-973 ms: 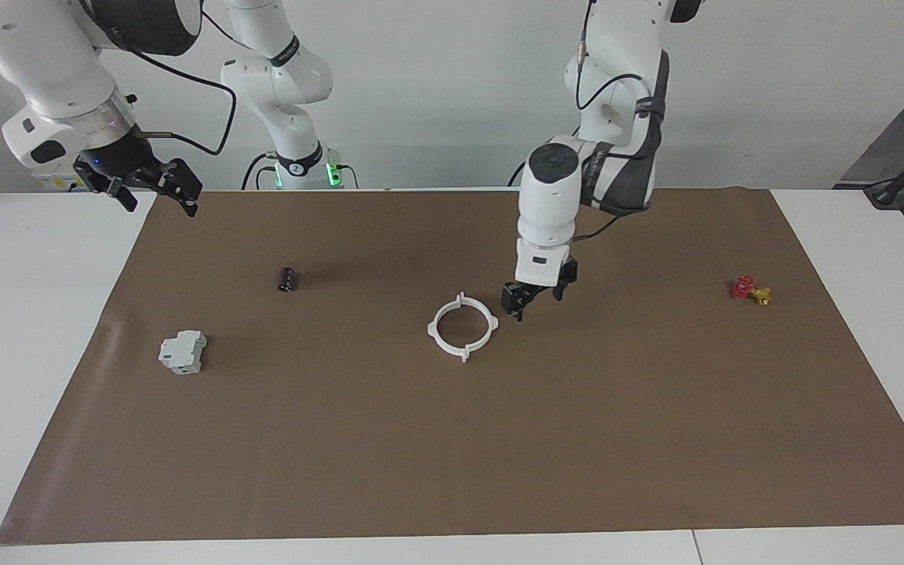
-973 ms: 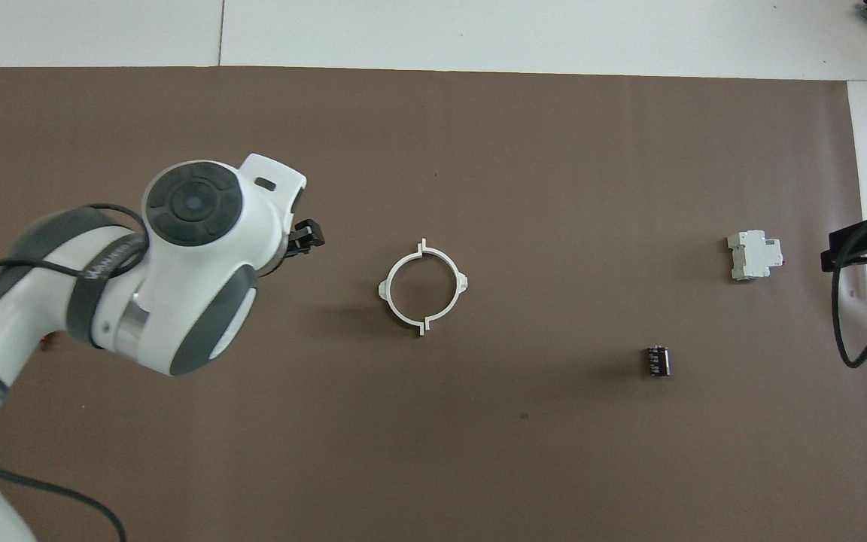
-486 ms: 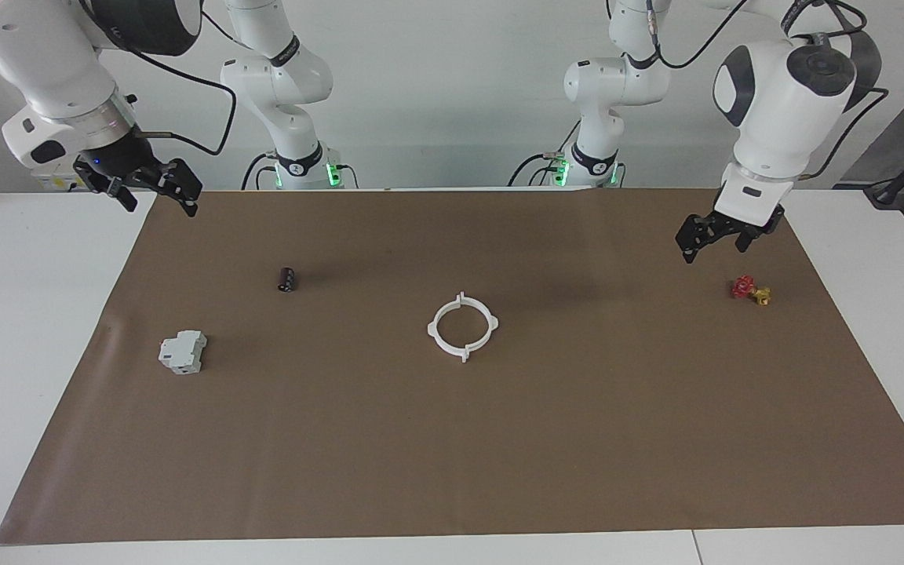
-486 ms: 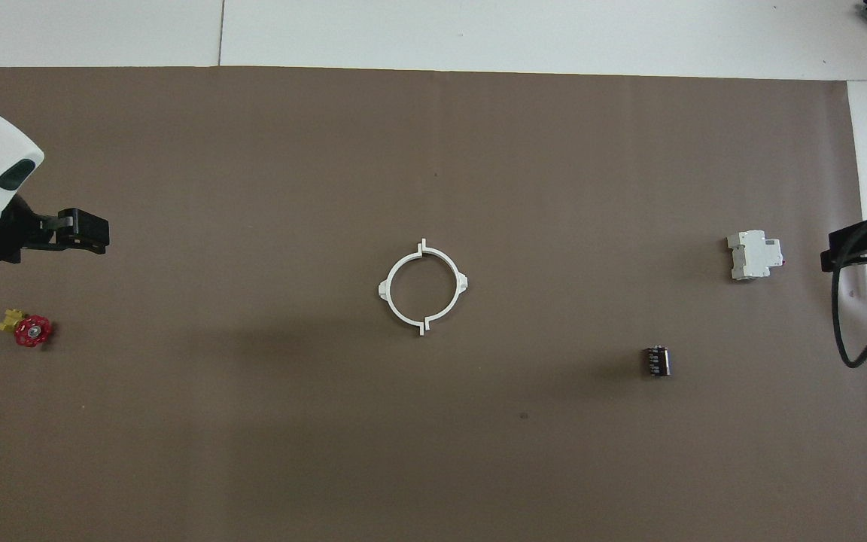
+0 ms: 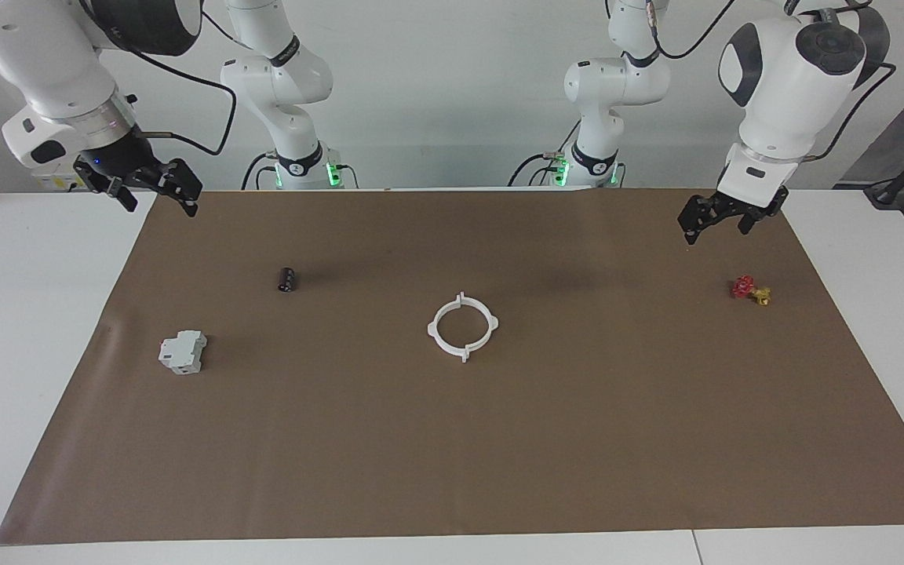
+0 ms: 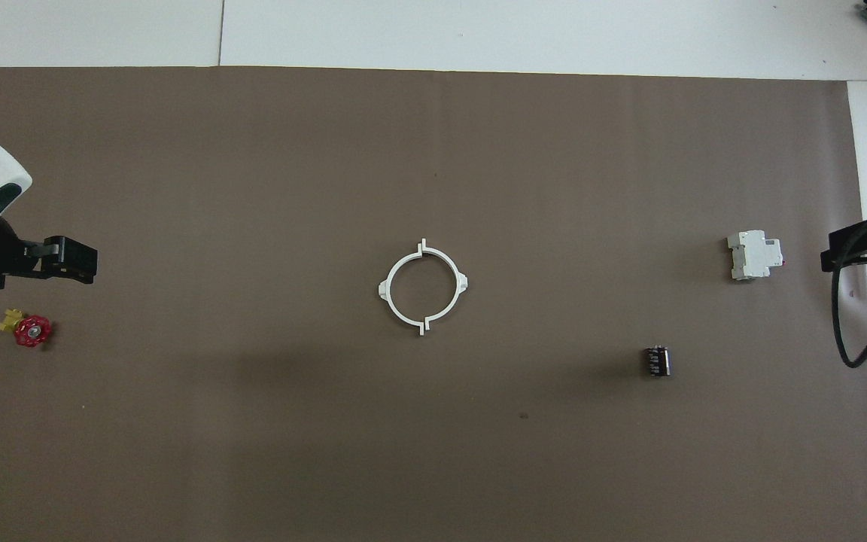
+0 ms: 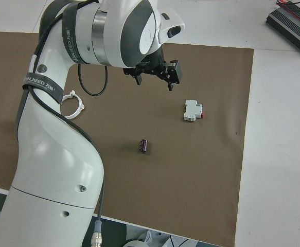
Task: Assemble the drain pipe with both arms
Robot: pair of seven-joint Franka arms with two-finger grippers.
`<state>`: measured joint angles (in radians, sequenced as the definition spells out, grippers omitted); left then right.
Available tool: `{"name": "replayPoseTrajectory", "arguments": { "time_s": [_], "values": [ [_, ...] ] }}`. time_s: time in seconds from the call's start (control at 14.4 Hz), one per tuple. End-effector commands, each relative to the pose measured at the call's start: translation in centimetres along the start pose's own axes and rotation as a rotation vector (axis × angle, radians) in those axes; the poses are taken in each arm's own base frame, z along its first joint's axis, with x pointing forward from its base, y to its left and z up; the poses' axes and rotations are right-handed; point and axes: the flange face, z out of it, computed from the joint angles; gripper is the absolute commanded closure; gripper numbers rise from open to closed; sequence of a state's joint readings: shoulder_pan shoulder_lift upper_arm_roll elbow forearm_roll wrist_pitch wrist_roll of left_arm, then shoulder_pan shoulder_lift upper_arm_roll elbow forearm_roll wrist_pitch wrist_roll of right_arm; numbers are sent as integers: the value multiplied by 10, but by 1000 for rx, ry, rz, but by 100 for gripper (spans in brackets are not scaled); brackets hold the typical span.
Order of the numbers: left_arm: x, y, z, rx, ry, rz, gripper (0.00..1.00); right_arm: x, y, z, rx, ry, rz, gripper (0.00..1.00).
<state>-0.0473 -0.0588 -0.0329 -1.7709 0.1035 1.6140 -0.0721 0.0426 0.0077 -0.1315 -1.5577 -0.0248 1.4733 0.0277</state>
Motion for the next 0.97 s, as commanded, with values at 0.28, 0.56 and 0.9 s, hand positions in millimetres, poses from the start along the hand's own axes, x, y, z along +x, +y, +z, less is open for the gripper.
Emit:
{"name": "replayPoseTrajectory", "arguments": {
  "time_s": [0.28, 0.56, 0.9],
  "values": [
    [8, 8, -22, -68, 33, 81, 0, -7, 0, 0, 11, 18, 5, 0],
    [12, 0, -48, -66, 71, 73, 0, -7, 0, 0, 11, 18, 5, 0],
    [16, -6, -54, -71, 116, 64, 0, -7, 0, 0, 11, 18, 7, 0]
  ]
}}
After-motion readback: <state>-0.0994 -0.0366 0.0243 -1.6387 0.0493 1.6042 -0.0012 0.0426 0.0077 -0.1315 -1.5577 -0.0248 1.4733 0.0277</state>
